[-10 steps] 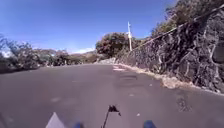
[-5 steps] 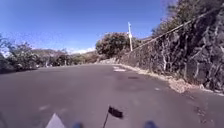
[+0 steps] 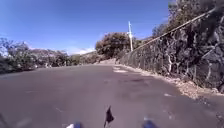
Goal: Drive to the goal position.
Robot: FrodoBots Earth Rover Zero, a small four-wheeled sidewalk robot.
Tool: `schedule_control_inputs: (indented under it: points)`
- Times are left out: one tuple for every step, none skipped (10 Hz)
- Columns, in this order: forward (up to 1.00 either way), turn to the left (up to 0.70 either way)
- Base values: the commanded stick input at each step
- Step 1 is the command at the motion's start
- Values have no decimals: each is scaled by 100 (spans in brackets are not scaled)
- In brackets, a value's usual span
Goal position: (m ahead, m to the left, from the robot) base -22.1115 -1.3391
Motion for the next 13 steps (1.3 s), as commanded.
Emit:
schedule_control_inputs:
  points:
    - [70, 0]
    - [70, 0]
    - [70, 0]
    - [70, 0]
    - [70, 0]
    - [70, 0]
    - [70, 0]
    - [70, 0]
    - [70, 0]
    - [70, 0]
    - [70, 0]
    - [70, 0]
    - [70, 0]
